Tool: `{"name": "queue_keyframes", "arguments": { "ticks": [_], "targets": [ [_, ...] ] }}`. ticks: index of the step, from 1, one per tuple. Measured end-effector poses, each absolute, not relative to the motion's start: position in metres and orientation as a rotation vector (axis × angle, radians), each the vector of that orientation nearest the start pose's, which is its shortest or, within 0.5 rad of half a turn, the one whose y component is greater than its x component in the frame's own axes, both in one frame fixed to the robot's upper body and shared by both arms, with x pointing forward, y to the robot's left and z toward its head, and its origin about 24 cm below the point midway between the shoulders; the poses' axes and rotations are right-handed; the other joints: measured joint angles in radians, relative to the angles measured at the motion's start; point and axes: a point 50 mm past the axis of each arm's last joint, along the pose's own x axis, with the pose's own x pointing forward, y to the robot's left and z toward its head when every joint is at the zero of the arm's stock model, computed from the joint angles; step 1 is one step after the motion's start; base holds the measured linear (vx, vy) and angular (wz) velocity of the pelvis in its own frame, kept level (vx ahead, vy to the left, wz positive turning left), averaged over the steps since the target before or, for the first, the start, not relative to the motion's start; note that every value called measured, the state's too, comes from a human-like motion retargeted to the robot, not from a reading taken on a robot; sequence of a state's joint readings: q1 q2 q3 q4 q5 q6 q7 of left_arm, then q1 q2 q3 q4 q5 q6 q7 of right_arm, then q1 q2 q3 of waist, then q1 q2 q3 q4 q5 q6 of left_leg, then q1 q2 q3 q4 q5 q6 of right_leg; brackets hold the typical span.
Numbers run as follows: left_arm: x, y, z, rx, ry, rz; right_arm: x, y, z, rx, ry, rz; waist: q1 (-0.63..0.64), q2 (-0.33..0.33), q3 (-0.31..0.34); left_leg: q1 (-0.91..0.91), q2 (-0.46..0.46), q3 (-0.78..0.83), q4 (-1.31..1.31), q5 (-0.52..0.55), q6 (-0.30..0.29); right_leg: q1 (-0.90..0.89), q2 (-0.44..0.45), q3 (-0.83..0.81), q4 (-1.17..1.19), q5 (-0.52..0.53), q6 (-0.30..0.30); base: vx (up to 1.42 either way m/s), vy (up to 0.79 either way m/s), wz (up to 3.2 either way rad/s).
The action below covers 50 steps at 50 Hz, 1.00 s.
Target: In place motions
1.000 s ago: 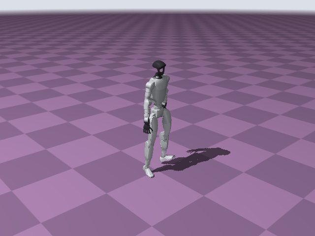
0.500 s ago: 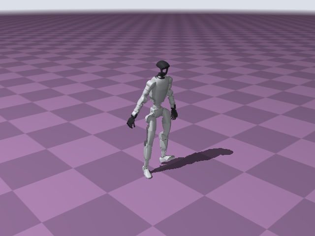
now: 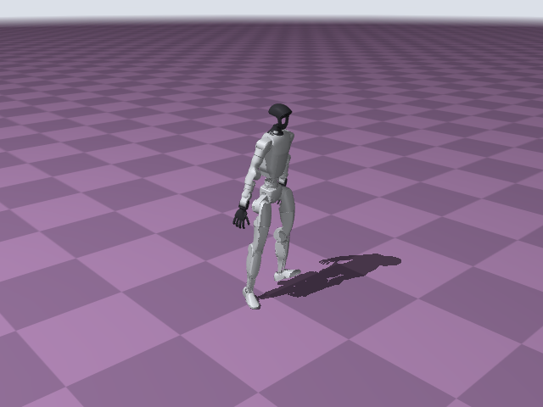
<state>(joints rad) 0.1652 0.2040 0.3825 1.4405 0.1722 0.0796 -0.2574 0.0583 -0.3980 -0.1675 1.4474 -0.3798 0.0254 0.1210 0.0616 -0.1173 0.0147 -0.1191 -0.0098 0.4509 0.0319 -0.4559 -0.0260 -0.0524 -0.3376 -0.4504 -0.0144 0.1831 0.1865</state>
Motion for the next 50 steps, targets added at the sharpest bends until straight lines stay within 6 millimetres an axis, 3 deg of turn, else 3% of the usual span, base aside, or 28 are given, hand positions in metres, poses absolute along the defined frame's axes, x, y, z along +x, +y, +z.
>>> {"name": "queue_keyframes", "arguments": {
  "ticks": [10,18,22,31,38,43,50],
  "targets": [
    [-0.014,0.242,-0.170,-0.166,1.534,0.200,0.007,-0.320,-0.143,-0.429,1.575,-0.103,0.031,0.011,0.023,-0.044,-0.047,-0.023,-0.008,-0.006,0.026,0.022,-0.053,-0.097,-0.001,0.007,0.001,-0.02,0.16,0.41],
    [-0.012,0.263,-0.164,-0.121,1.521,0.240,0.013,-0.308,-0.149,-0.462,1.563,-0.017,0.037,0.034,0.015,-0.070,-0.029,-0.026,-0.001,0.003,0.015,0.069,-0.052,-0.231,0.002,-0.001,-0.056,0.00,0.04,0.34],
    [-0.016,0.274,-0.160,-0.120,1.542,0.272,0.021,-0.306,-0.149,-0.523,1.540,0.034,0.033,0.024,0.019,-0.071,-0.030,-0.022,-0.003,0.010,0.003,0.074,-0.053,-0.252,-0.010,0.046,-0.043,-0.04,-0.10,0.12],
    [-0.002,0.279,-0.159,-0.106,1.531,0.282,0.027,-0.331,-0.137,-0.606,1.526,-0.017,-0.013,0.027,0.058,-0.053,0.004,-0.003,-0.010,0.020,-0.016,0.037,-0.017,-0.198,-0.026,0.033,-0.051,-0.10,-0.16,-0.28],
    [0.032,0.265,-0.163,-0.147,1.437,0.234,0.030,-0.351,-0.126,-0.624,1.531,-0.075,-0.060,0.027,0.117,-0.030,0.053,0.066,-0.024,0.018,-0.031,-0.078,0.023,-0.052,0.001,0.030,-0.093,-0.16,-0.23,-0.97],
    [0.063,0.268,-0.158,-0.081,1.373,0.183,0.026,-0.363,-0.119,-0.627,1.539,-0.129,-0.121,0.016,0.176,-0.021,0.096,0.132,-0.033,0.026,-0.043,-0.150,0.066,0.043,0.008,0.035,-0.118,-0.19,-0.27,-1.03],
    [0.129,0.287,-0.136,0.084,1.249,0.113,-0.010,-0.367,-0.117,-0.581,1.649,-0.179,-0.226,-0.026,0.301,-0.013,0.141,0.209,-0.045,0.054,-0.054,-0.204,0.128,0.133,0.004,0.036,-0.153,-0.21,-0.31,-0.67]
  ]
}}
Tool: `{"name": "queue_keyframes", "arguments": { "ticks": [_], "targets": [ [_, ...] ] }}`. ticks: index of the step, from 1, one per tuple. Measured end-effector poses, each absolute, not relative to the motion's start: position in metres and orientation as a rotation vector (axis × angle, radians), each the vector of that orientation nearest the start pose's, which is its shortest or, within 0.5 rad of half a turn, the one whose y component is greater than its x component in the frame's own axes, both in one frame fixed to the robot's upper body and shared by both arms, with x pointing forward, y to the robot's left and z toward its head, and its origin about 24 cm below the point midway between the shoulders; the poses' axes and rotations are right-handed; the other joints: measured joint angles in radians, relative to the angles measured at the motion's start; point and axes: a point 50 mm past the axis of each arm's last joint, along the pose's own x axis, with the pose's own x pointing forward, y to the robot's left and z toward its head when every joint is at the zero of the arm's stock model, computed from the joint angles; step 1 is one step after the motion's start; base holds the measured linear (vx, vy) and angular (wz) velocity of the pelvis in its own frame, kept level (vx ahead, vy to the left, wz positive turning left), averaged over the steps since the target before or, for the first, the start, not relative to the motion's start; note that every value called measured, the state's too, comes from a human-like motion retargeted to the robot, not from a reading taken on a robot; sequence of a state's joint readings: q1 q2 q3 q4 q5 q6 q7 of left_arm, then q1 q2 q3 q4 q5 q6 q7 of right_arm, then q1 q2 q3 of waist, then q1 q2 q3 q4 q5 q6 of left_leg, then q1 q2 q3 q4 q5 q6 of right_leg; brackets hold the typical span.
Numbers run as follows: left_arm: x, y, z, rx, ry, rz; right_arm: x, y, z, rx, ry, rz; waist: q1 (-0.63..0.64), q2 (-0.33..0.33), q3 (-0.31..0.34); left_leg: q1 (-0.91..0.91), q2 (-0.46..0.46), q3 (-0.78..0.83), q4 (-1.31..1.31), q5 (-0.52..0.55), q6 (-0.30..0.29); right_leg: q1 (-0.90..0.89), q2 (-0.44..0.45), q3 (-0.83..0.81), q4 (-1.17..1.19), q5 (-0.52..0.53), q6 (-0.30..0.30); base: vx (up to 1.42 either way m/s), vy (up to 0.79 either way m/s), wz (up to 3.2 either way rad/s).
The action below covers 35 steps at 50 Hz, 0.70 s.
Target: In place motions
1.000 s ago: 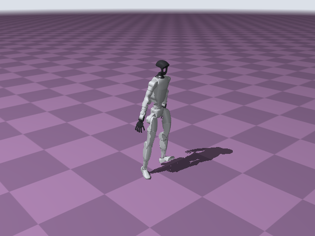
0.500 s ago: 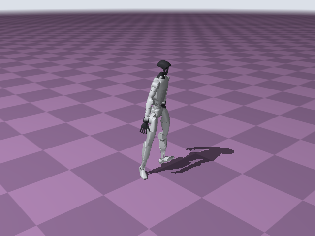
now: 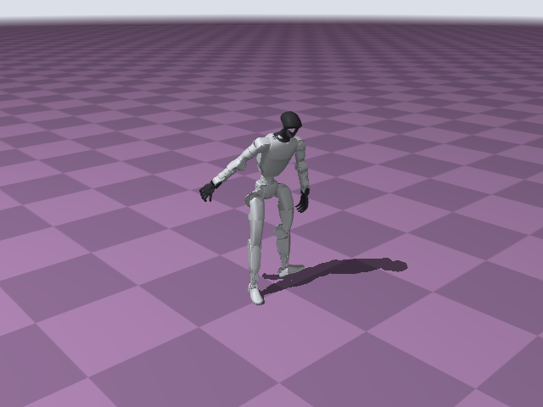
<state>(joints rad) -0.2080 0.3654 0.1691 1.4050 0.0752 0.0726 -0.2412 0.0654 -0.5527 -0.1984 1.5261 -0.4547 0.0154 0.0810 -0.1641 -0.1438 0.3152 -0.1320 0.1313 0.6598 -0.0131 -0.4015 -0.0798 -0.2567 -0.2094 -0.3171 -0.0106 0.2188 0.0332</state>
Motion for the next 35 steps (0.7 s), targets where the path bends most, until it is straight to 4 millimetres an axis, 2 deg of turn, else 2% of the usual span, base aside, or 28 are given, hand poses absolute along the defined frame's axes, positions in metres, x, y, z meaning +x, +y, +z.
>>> {"name": "queue_keyframes", "arguments": {
  "ticks": [8,10,12,20,30,32,35],
  "targets": [
    [0.234,0.301,-0.077,0.269,0.925,0.089,-0.058,-0.359,-0.114,-0.458,1.791,-0.268,-0.099,-0.066,0.156,-0.033,0.043,0.064,-0.007,0.030,-0.010,-0.093,0.067,0.075,-0.011,0.023,-0.049,-0.27,-0.20,-0.63],
    [0.254,0.304,-0.060,0.290,0.850,0.111,-0.069,-0.356,-0.113,-0.425,1.820,-0.300,-0.108,-0.090,0.197,-0.034,0.054,0.087,-0.008,0.035,-0.011,-0.114,0.088,0.097,-0.016,0.033,-0.058,-0.22,-0.17,-0.93],
    [0.266,0.309,-0.046,0.287,0.801,0.141,-0.079,-0.354,-0.112,-0.410,1.855,-0.323,-0.131,-0.113,0.205,-0.059,0.069,0.107,-0.007,0.043,-0.014,-0.156,0.109,0.112,-0.024,0.049,-0.064,-0.25,-0.11,-0.98],
    [0.293,0.320,-0.014,0.195,0.661,0.247,-0.114,-0.355,-0.100,-0.393,1.978,-0.370,-0.288,-0.191,0.205,-0.184,0.122,0.168,0.000,0.075,-0.006,-0.311,0.180,0.162,-0.034,0.082,-0.077,-0.18,0.00,-0.55],
    [0.300,0.361,0.030,0.303,0.574,0.400,-0.122,-0.357,-0.095,-0.336,1.915,-0.692,-0.418,-0.238,0.205,-0.376,0.169,0.201,-0.013,0.083,-0.001,-0.534,0.257,0.181,-0.050,0.115,-0.094,-0.10,0.05,-0.39],
    [0.302,0.367,0.038,0.296,0.559,0.433,-0.125,-0.356,-0.095,-0.257,1.889,-0.821,-0.429,-0.244,0.205,-0.414,0.176,0.206,-0.013,0.082,0.003,-0.574,0.269,0.180,-0.055,0.122,-0.095,-0.11,0.11,-0.40],
    [0.306,0.369,0.047,0.273,0.530,0.482,-0.128,-0.353,-0.096,-0.045,1.790,-1.015,-0.444,-0.241,0.205,-0.475,0.183,0.201,-0.013,0.082,0.010,-0.630,0.285,0.172,-0.060,0.126,-0.099,-0.10,0.08,-0.13]
  ]
}}
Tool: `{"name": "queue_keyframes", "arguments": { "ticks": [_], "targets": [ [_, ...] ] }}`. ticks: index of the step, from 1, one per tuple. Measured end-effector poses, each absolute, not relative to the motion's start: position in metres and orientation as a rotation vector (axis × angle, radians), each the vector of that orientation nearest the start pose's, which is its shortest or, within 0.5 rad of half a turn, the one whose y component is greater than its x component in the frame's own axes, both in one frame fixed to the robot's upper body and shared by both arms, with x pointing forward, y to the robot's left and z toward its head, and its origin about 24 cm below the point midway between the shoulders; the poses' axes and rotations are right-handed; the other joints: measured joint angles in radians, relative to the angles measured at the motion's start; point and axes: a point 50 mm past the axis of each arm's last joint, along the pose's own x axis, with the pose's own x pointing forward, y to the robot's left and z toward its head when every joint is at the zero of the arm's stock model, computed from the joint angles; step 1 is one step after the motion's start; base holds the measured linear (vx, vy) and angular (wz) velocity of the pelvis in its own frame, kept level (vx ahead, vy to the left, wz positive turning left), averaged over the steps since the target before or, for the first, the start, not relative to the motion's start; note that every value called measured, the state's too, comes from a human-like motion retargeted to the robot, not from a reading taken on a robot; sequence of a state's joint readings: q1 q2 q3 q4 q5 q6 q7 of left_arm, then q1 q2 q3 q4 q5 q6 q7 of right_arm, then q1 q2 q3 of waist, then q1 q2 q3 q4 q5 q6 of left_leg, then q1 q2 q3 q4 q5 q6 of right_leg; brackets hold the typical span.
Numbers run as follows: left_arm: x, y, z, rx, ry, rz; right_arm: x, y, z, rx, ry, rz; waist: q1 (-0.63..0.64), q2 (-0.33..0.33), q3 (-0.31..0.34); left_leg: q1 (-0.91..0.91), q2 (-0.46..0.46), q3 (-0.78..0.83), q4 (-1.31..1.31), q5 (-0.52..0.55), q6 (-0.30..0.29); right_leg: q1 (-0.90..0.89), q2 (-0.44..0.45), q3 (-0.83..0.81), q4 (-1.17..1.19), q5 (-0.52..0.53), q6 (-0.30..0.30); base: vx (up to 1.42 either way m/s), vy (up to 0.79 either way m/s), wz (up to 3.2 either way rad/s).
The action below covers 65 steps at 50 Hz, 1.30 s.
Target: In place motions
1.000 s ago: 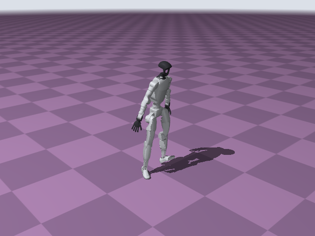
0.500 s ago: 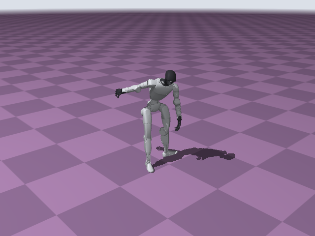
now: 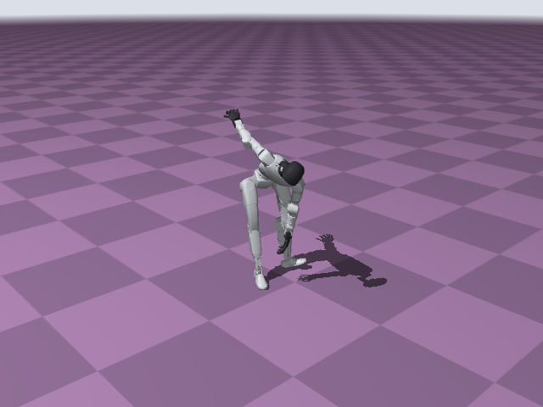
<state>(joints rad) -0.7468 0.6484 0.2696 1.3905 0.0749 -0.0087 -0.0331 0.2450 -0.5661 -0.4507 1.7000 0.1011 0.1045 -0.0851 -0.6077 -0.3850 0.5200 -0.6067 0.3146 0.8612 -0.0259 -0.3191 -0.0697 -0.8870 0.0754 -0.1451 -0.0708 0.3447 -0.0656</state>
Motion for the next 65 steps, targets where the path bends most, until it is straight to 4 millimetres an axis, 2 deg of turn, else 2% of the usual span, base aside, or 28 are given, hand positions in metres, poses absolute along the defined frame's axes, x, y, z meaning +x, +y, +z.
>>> {"name": "queue_keyframes", "arguments": {
  "ticks": [2,4,10,13,18,22,25,28,32,35,37,40,43,47,53,57,61,65],
  "targets": [
    [0.310,0.370,0.053,0.280,0.511,0.478,-0.127,-0.353,-0.096,0.056,1.714,-1.106,-0.004,0.003,0.000,-0.038,0.005,-0.007,-0.002,0.003,0.005,-0.034,0.007,-0.003,-0.001,-0.002,0.000,-0.10,0.04,0.02],
    [0.313,0.370,0.059,0.304,0.506,0.464,-0.126,-0.357,-0.094,0.068,1.662,-1.176,-0.006,0.002,0.000,-0.068,0.008,-0.011,-0.008,0.007,0.008,-0.060,0.011,-0.008,-0.003,-0.004,0.000,-0.08,0.03,0.04],
    [0.320,0.367,0.066,0.295,0.473,0.422,-0.118,-0.372,-0.085,-0.212,1.630,-1.292,-0.008,-0.013,0.000,-0.126,0.012,-0.035,-0.011,0.014,0.022,-0.096,0.011,-0.024,-0.004,-0.015,0.006,-0.05,0.01,0.18],
    [0.322,0.361,0.065,0.289,0.449,0.391,-0.118,-0.374,-0.082,-0.281,1.614,-1.344,0.010,-0.004,0.000,-0.140,0.009,-0.046,-0.007,0.019,0.027,-0.094,0.001,-0.034,-0.003,-0.019,0.007,0.00,0.01,0.38],
    [0.313,0.362,0.053,0.302,0.462,0.381,-0.122,-0.373,-0.082,-0.302,1.604,-1.357,0.041,0.023,0.000,-0.142,0.002,-0.078,0.008,0.018,0.031,-0.063,-0.023,-0.055,-0.004,-0.023,0.009,0.05,0.06,0.48],
    [0.290,0.370,0.028,0.332,0.549,0.396,-0.132,-0.366,-0.082,-0.303,1.644,-1.392,0.081,0.058,0.000,-0.110,-0.013,-0.103,0.019,0.013,0.032,-0.002,-0.055,-0.075,-0.004,-0.025,0.019,0.09,0.11,0.58],
    [0.254,0.386,0.003,0.417,0.700,0.409,-0.133,-0.363,-0.083,-0.273,1.631,-1.423,0.113,0.090,0.000,-0.065,-0.029,-0.119,0.025,0.009,0.035,0.064,-0.081,-0.092,0.000,-0.029,0.028,0.16,0.18,0.62],
    [0.202,0.408,-0.020,0.515,0.880,0.446,-0.126,-0.365,-0.085,-0.253,1.616,-1.394,0.138,0.113,0.000,-0.009,-0.049,-0.136,0.034,0.005,0.035,0.145,-0.113,-0.113,0.006,-0.036,0.040,0.19,0.13,0.68],
    [0.119,0.431,-0.045,0.586,1.144,0.503,-0.113,-0.374,-0.084,-0.216,1.588,-1.386,0.187,0.147,0.000,0.073,-0.087,-0.160,0.042,-0.001,0.034,0.261,-0.167,-0.144,0.013,-0.048,0.061,0.20,0.15,0.75],
    [0.046,0.437,-0.057,0.577,1.359,0.531,-0.101,-0.385,-0.080,-0.203,1.519,-1.405,0.244,0.184,0.000,0.123,-0.110,-0.181,0.048,-0.007,0.035,0.340,-0.202,-0.171,0.018,-0.061,0.080,0.17,0.18,0.71],
    [-0.001,0.438,-0.060,0.590,1.503,0.550,-0.091,-0.395,-0.075,-0.197,1.453,-1.426,0.285,0.214,0.000,0.145,-0.127,-0.200,0.053,-0.010,0.037,0.387,-0.227,-0.194,0.019,-0.069,0.092,0.14,0.17,0.80],
    [-0.065,0.441,-0.048,0.644,1.714,0.561,-0.079,-0.412,-0.065,-0.225,1.366,-1.453,0.350,0.265,0.000,0.164,-0.154,-0.233,0.059,-0.014,0.043,0.443,-0.263,-0.228,0.022,-0.079,0.109,0.10,0.18,0.90],
    [-0.110,0.447,-0.028,0.689,1.836,0.602,-0.070,-0.428,-0.052,-0.304,1.304,-1.469,0.427,0.319,0.000,0.161,-0.184,-0.277,0.065,-0.016,0.048,0.484,-0.302,-0.272,0.022,-0.085,0.124,0.04,0.20,1.06],
    [-0.159,0.441,-0.009,0.618,1.923,0.731,-0.060,-0.446,-0.038,-0.391,1.250,-1.408,0.536,0.394,0.000,0.139,-0.231,-0.331,0.065,-0.015,0.056,0.520,-0.357,-0.338,0.017,-0.086,0.141,0.02,0.09,1.18],
    [-0.214,0.409,-0.003,0.403,2.027,0.802,-0.036,-0.470,-0.018,-0.386,1.142,-1.271,0.673,0.512,0.000,0.063,-0.317,-0.416,0.049,-0.001,0.068,0.529,-0.440,-0.452,0.007,-0.069,0.156,-0.02,0.11,1.29],
    [-0.241,0.390,-0.001,0.401,2.109,0.809,-0.010,-0.487,0.002,-0.437,1.029,-1.252,0.767,0.604,0.000,-0.013,-0.370,-0.464,0.032,0.013,0.079,0.509,-0.475,-0.527,-0.003,-0.053,0.155,-0.08,0.11,1.19],
    [-0.261,0.354,-0.014,0.326,2.191,0.797,0.024,-0.505,0.034,-0.497,0.896,-1.220,0.867,0.697,0.000,-0.118,-0.394,-0.487,0.018,0.033,0.084,0.446,-0.485,-0.572,-0.011,-0.040,0.145,-0.13,0.10,0.89],
    [-0.272,0.319,-0.029,0.247,2.270,0.767,0.051,-0.519,0.067,-0.511,0.753,-1.236,0.985,0.781,0.000,-0.233,-0.416,-0.510,0.006,0.057,0.089,0.364,-0.489,-0.604,-0.013,-0.032,0.132,-0.14,-0.05,0.80]
  ]
}}
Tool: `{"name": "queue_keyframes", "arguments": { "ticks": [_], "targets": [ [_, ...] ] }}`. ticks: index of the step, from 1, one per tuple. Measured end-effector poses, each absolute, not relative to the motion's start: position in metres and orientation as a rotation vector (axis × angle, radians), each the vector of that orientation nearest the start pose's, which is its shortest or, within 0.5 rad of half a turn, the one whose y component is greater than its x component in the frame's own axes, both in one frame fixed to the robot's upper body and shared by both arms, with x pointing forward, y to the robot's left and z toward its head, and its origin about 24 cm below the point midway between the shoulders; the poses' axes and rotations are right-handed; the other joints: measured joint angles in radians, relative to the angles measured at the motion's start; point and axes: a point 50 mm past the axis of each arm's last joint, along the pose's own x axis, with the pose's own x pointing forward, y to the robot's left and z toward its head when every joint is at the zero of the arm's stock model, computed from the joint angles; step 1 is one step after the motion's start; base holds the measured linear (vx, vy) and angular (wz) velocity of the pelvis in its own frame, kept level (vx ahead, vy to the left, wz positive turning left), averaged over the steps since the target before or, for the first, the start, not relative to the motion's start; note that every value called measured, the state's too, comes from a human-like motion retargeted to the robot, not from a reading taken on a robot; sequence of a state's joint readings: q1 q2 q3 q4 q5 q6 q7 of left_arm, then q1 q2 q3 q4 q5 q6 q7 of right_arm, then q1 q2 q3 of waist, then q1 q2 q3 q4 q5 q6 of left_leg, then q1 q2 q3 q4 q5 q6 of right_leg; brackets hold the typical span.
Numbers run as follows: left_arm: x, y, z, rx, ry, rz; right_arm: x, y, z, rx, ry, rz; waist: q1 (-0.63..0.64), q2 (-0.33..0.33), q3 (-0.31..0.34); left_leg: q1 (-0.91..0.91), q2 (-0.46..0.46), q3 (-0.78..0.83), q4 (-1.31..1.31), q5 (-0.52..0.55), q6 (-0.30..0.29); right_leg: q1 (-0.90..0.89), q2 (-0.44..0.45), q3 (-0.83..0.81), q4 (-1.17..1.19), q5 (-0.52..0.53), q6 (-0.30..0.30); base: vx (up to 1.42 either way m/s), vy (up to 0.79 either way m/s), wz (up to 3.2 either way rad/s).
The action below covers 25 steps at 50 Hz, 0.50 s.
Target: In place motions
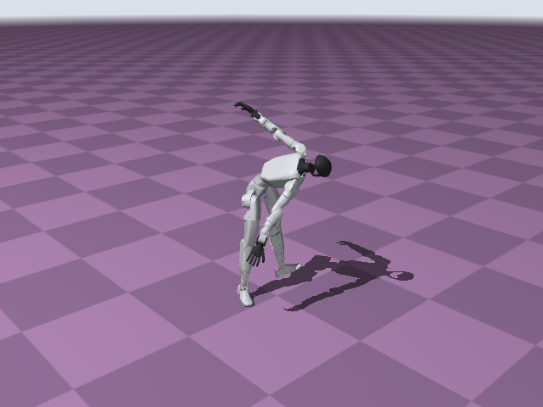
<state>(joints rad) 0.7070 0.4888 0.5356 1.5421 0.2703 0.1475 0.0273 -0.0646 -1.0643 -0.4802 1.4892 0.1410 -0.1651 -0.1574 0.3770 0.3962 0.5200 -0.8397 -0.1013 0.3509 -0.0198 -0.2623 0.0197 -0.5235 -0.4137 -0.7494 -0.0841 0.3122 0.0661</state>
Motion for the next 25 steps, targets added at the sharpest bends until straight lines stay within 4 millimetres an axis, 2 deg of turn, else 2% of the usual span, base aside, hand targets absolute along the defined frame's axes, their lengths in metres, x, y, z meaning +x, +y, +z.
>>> {"name": "queue_keyframes", "arguments": {
  "ticks": [3,6,8,12,15,17,20,22,25],
  "targets": [
    [-0.261,0.301,-0.048,0.189,2.263,0.779,0.061,-0.527,0.087,-0.480,0.658,-1.268,0.115,0.065,0.000,-0.086,-0.006,-0.016,-0.007,0.018,-0.015,-0.067,0.001,-0.020,0.002,0.004,-0.006,-0.09,-0.22,0.77],
    [-0.225,0.308,-0.072,0.140,2.146,0.853,0.051,-0.533,0.100,-0.428,0.597,-1.342,0.295,0.120,0.000,-0.160,-0.009,-0.007,-0.011,0.029,-0.037,-0.133,0.001,-0.023,0.003,0.006,-0.013,-0.01,-0.46,0.51],
    [-0.188,0.322,-0.087,0.103,2.011,0.918,0.046,-0.533,0.100,-0.360,0.551,-1.385,0.444,0.124,0.000,-0.225,-0.010,0.006,-0.013,0.034,-0.045,-0.201,0.001,-0.009,0.000,0.011,-0.019,0.07,-0.64,0.28],
    [-0.087,0.362,-0.105,0.148,1.660,0.965,0.034,-0.533,0.096,-0.189,0.439,-1.465,0.771,0.124,0.000,-0.353,-0.002,0.034,-0.014,0.037,-0.046,-0.343,0.010,0.035,-0.003,0.026,-0.032,0.14,-0.71,0.07],
    [-0.043,0.375,-0.105,0.249,1.512,0.988,0.049,-0.534,0.102,-0.144,0.360,-1.419,0.868,0.124,0.000,-0.411,-0.003,0.041,-0.016,0.039,-0.037,-0.408,0.014,0.055,-0.002,0.033,-0.042,0.08,-0.29,0.11],
    [-0.030,0.375,-0.106,0.338,1.495,0.964,0.071,-0.535,0.116,-0.124,0.257,-1.371,0.870,0.124,0.000,-0.437,-0.002,0.050,-0.018,0.040,-0.026,-0.436,0.016,0.055,-0.002,0.039,-0.045,0.05,0.02,0.11],
    [-0.028,0.377,-0.104,0.474,1.517,0.954,0.098,-0.535,0.137,-0.087,0.107,-1.335,0.844,0.124,0.000,-0.460,-0.001,0.048,-0.021,0.041,-0.004,-0.458,0.022,0.053,-0.002,0.049,-0.045,0.03,0.05,0.02],
    [-0.033,0.377,-0.102,0.483,1.517,1.029,0.109,-0.533,0.142,-0.091,0.089,-1.302,0.825,0.124,0.000,-0.464,0.000,0.042,-0.021,0.040,0.001,-0.462,0.025,0.049,0.001,0.054,-0.046,0.00,0.00,0.00],
    [-0.034,0.371,-0.105,0.387,1.489,1.146,0.113,-0.533,0.146,-0.124,0.112,-1.260,0.804,0.124,0.000,-0.462,0.002,0.036,-0.018,0.038,0.004,-0.460,0.028,0.041,0.004,0.055,-0.052,0.00,0.00,0.00]
  ]
}}
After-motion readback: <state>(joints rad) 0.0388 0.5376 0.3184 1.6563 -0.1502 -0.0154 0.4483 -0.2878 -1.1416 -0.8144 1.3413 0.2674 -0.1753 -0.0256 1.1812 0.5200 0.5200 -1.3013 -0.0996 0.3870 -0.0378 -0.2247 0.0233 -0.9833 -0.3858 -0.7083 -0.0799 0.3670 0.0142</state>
